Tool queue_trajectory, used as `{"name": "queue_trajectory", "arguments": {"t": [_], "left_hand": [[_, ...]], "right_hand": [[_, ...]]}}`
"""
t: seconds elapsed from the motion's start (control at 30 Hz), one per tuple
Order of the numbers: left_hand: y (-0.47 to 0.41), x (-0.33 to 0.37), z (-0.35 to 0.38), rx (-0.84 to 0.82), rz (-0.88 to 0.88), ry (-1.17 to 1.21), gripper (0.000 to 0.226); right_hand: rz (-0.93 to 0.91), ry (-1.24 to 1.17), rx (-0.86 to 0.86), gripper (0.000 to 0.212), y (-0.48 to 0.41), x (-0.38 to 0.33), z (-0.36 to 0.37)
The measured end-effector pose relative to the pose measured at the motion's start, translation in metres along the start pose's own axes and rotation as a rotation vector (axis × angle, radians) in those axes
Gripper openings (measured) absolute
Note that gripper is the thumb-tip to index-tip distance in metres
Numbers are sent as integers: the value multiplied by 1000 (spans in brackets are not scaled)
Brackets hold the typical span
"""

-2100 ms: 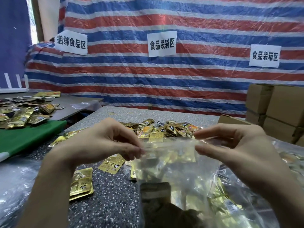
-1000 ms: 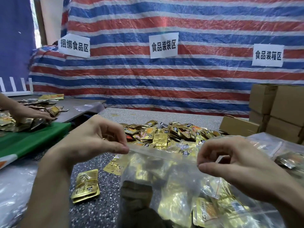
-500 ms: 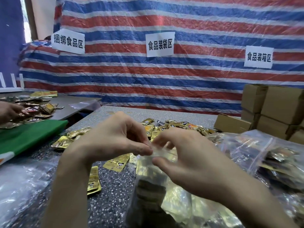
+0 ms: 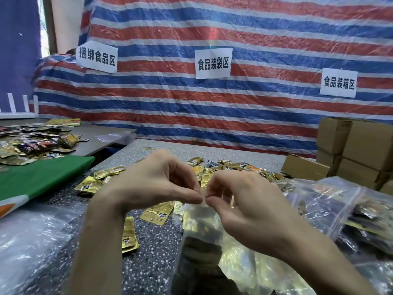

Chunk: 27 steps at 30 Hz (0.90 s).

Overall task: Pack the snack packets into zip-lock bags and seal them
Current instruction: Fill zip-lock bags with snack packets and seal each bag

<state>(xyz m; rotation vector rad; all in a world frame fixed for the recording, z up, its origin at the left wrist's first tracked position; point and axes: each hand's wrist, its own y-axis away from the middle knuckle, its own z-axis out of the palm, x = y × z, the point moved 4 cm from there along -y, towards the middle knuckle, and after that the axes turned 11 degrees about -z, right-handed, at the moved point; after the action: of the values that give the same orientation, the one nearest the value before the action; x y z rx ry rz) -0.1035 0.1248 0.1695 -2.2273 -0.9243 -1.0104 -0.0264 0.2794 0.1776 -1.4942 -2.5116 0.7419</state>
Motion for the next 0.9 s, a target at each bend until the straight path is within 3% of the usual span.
{"name": "queue_trajectory", "arguments": {"t": [0.23,0.37,0.9], "left_hand": [[-4,5,2,40,92,-17,9],[-5,3,0,39,122,17,6],[-7,-4,-2,23,157,25,12]], "right_hand": [[10,26,10,13,-3,-2,1],[0,12,-13,7,-4,0,-1],[16,-42,-30,17,21,26,-10]]}}
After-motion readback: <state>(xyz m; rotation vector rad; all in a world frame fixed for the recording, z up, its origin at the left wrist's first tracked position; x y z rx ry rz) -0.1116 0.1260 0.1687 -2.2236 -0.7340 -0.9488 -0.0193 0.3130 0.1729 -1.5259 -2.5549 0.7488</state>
